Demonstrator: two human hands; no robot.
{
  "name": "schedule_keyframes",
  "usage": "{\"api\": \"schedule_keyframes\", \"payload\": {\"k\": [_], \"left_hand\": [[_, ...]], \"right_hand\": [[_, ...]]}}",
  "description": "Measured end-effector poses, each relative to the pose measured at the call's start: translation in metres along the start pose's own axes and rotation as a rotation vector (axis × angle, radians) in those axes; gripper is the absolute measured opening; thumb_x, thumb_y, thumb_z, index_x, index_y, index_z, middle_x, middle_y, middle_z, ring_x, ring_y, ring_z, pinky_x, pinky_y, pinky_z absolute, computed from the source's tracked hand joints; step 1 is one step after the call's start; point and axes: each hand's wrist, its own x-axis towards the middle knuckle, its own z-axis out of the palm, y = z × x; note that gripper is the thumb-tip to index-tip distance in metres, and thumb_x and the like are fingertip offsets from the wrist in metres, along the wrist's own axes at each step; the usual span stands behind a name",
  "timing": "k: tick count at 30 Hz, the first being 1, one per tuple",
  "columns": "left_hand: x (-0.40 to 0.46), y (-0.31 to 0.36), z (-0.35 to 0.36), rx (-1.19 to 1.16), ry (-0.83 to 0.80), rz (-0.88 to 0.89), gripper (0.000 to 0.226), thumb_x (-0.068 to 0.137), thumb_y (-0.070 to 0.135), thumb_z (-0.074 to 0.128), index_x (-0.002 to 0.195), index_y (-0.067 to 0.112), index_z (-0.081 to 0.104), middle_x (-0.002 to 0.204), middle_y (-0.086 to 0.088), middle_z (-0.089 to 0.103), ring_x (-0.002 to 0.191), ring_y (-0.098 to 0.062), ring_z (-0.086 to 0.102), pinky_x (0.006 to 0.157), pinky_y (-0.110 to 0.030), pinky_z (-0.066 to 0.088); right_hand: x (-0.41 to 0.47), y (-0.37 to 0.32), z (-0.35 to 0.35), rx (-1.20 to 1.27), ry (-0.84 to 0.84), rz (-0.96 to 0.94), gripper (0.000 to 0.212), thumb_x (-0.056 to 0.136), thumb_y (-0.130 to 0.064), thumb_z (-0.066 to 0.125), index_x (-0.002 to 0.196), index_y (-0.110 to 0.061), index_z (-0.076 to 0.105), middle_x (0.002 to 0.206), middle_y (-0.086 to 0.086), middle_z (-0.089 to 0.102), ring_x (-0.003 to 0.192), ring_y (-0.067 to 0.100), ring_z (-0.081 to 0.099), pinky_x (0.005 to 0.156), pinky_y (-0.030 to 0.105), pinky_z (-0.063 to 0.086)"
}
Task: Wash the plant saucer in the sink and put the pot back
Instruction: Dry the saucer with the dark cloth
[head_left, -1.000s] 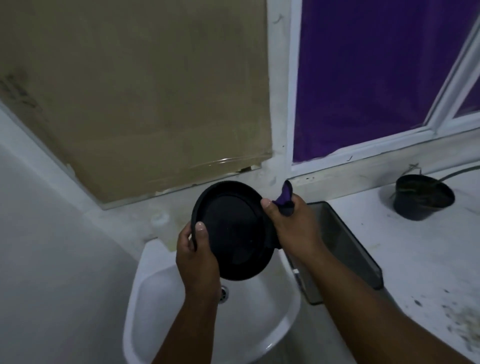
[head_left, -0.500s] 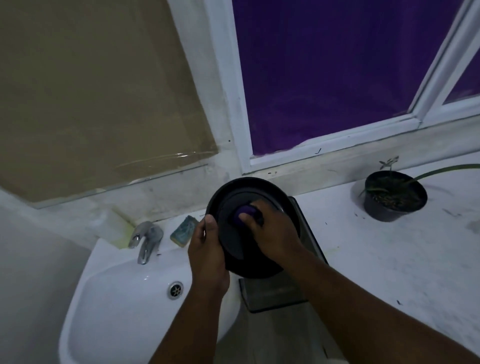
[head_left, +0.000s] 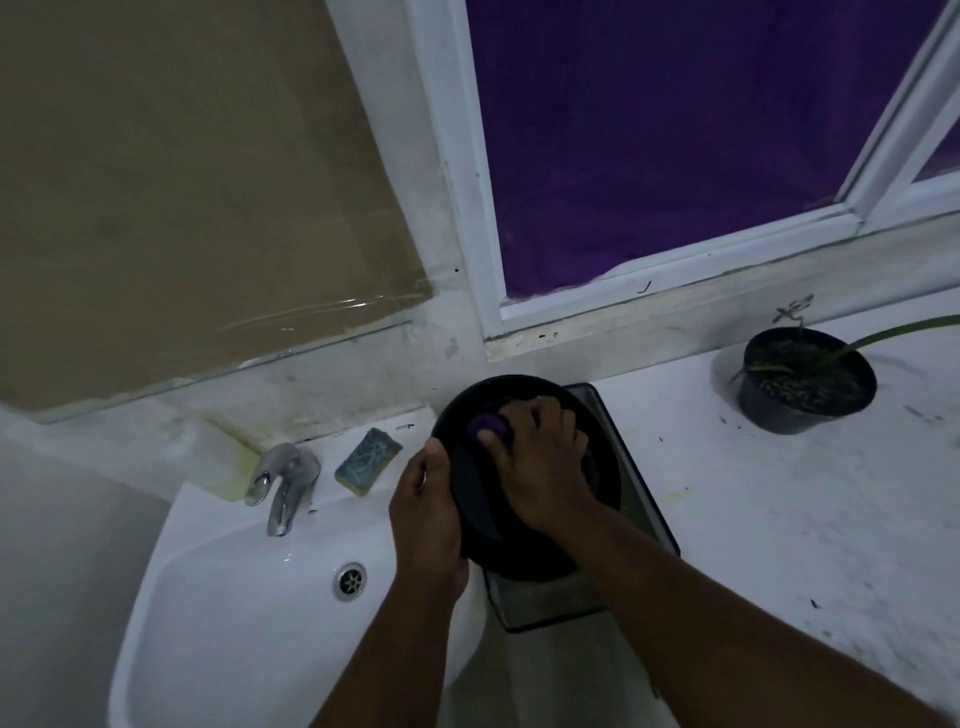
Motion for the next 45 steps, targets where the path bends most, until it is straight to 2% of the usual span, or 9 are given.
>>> {"api": "schedule_keyframes", "payload": {"k": [4,9,12,15,20,25,31,37,45], "left_hand": [[0.023,0.012,-0.009,-0.046,0.034,-0.009,0.03,0.097,0.045,0.062,0.102,0.019,0.077,0.103,-0.006,0.079,0.104,-0.028,0.073,0.091,-0.043,0.059],[0.027,0.008,-0.012,0.001,-0.014,-0.034,0.026,0.098,0.043,0.063,0.097,0.024,0.08,0.103,-0.005,0.079,0.104,-0.028,0.073,0.091,-0.042,0.059],[0.026,0.008,-0.013,-0.021,0.009,-0.064,0.025,0.096,0.043,0.066,0.087,0.025,0.08,0.098,-0.004,0.08,0.102,-0.027,0.073,0.089,-0.038,0.058],[0.033,0.018,-0.025,-0.059,0.036,-0.047,0.032,0.089,0.05,0.068,0.098,0.021,0.078,0.1,-0.006,0.08,0.102,-0.028,0.074,0.092,-0.043,0.059],[0.027,0.008,-0.026,-0.052,0.041,-0.072,0.027,0.089,0.047,0.072,0.096,0.021,0.079,0.104,-0.008,0.079,0.106,-0.031,0.072,0.095,-0.046,0.058],[0.033,0.013,-0.028,-0.077,0.073,-0.07,0.055,0.07,0.058,0.074,0.104,0.015,0.077,0.105,-0.01,0.079,0.104,-0.032,0.073,0.097,-0.051,0.058],[0.015,-0.001,-0.02,-0.026,0.011,-0.152,0.023,0.095,0.043,0.068,0.096,0.021,0.076,0.091,-0.002,0.08,0.095,-0.025,0.074,0.086,-0.038,0.059],[0.03,0.011,-0.023,-0.043,0.063,-0.091,0.036,0.091,0.049,0.07,0.103,0.016,0.076,0.104,-0.009,0.079,0.101,-0.029,0.074,0.095,-0.047,0.059],[0.006,0.0,-0.014,-0.018,-0.014,-0.169,0.023,0.096,0.042,0.066,0.101,0.021,0.074,0.101,-0.004,0.08,0.1,-0.024,0.073,0.09,-0.037,0.058]], "right_hand": [[-0.021,0.004,0.01,-0.08,-0.091,-0.242,0.062,0.091,-0.069,0.026,0.121,-0.025,0.057,0.124,0.009,0.048,0.113,0.034,0.046,0.092,0.045,0.037],[0.009,0.015,0.009,-0.098,0.047,0.025,0.064,0.093,-0.069,0.026,0.12,-0.02,0.057,0.121,0.013,0.052,0.111,0.037,0.048,0.091,0.046,0.038],[0.013,-0.002,0.013,-0.132,0.017,-0.045,0.063,0.094,-0.072,0.025,0.122,-0.024,0.054,0.123,0.011,0.049,0.111,0.034,0.044,0.091,0.046,0.035],[-0.009,0.005,0.022,-0.153,-0.039,-0.276,0.063,0.092,-0.075,0.029,0.121,-0.026,0.056,0.121,0.008,0.05,0.108,0.032,0.046,0.088,0.044,0.036],[-0.002,0.013,0.022,-0.155,0.033,-0.148,0.059,0.094,-0.07,0.034,0.125,-0.024,0.056,0.12,0.009,0.053,0.103,0.035,0.051,0.084,0.046,0.04],[-0.027,0.008,0.026,-0.173,-0.077,-0.365,0.055,0.091,-0.074,0.038,0.119,-0.03,0.054,0.12,0.005,0.052,0.107,0.032,0.05,0.085,0.043,0.036],[0.004,0.012,0.011,-0.216,-0.039,-0.101,0.069,0.091,-0.076,0.019,0.125,-0.026,0.053,0.123,0.01,0.047,0.111,0.033,0.043,0.092,0.046,0.034],[-0.035,0.012,0.018,-0.215,-0.09,-0.413,0.059,0.095,-0.075,0.029,0.119,-0.028,0.055,0.118,0.006,0.051,0.103,0.031,0.049,0.083,0.044,0.036],[-0.005,0.011,0.012,-0.222,-0.019,-0.156,0.06,0.096,-0.07,0.023,0.123,-0.026,0.054,0.121,0.01,0.049,0.11,0.033,0.045,0.09,0.046,0.035]]}}
